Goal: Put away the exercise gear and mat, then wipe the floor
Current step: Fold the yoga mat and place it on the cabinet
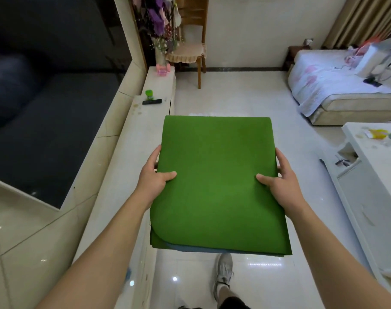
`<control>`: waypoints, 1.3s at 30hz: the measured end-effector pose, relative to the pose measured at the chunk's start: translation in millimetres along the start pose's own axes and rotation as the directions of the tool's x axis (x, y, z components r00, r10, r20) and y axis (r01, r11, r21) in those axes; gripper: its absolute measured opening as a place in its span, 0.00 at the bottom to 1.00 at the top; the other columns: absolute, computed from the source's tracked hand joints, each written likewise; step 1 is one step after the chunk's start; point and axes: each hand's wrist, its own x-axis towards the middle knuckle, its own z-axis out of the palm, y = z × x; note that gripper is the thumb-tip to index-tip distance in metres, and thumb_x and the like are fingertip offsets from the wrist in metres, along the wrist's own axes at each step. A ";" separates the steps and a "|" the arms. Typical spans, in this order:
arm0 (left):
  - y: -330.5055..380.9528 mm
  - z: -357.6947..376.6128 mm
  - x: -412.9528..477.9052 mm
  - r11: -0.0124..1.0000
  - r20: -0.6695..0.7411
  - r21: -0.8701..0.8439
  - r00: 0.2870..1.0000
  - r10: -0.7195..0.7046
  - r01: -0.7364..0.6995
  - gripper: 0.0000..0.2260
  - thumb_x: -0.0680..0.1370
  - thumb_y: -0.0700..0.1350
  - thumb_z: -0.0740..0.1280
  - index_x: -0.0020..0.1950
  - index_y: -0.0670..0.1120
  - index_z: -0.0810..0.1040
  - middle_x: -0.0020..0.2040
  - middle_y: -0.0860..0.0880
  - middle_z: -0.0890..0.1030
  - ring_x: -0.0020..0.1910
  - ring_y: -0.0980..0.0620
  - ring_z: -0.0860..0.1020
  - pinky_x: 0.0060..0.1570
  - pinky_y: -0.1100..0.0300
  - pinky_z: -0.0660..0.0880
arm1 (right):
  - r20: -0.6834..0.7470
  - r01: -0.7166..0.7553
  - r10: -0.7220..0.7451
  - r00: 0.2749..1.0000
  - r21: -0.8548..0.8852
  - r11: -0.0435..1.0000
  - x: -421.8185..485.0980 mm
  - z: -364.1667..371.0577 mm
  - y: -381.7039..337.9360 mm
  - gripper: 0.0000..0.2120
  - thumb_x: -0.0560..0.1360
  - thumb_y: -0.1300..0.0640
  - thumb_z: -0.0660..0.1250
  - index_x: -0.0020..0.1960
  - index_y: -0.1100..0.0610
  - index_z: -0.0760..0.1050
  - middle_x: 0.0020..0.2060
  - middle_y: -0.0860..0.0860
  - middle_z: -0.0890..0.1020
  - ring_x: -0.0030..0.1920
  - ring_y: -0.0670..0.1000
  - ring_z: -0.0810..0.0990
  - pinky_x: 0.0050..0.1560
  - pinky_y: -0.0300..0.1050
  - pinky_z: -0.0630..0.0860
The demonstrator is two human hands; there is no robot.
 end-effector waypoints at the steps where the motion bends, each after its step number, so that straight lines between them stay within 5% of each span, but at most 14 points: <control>1: 3.3 5.9 12.0 1.000 -0.009 0.006 1.000 -0.005 0.005 0.38 0.74 0.31 0.69 0.75 0.63 0.64 0.61 0.50 0.76 0.57 0.48 0.79 0.56 0.48 0.80 | 0.007 -0.005 0.004 1.000 0.006 1.000 15.5 -0.4 -0.3 0.39 0.72 0.69 0.70 0.71 0.34 0.64 0.57 0.47 0.78 0.51 0.50 0.83 0.48 0.51 0.81; 19: 63.5 55.8 214.1 0.998 -0.108 -0.016 0.992 -0.060 0.059 0.38 0.74 0.32 0.70 0.73 0.66 0.66 0.60 0.49 0.77 0.56 0.46 0.81 0.55 0.44 0.80 | 0.109 -0.029 0.032 0.994 -0.024 0.999 250.5 28.7 -55.0 0.39 0.73 0.67 0.70 0.71 0.33 0.62 0.60 0.46 0.77 0.54 0.50 0.82 0.53 0.55 0.81; 39: 142.0 50.0 523.5 0.998 -0.034 -0.023 0.998 -0.051 0.051 0.38 0.74 0.30 0.70 0.75 0.62 0.65 0.58 0.53 0.78 0.51 0.53 0.83 0.42 0.58 0.81 | 0.042 -0.027 0.029 0.999 -0.038 0.999 526.8 140.1 -117.6 0.39 0.72 0.67 0.71 0.70 0.32 0.63 0.60 0.48 0.78 0.54 0.50 0.83 0.54 0.56 0.81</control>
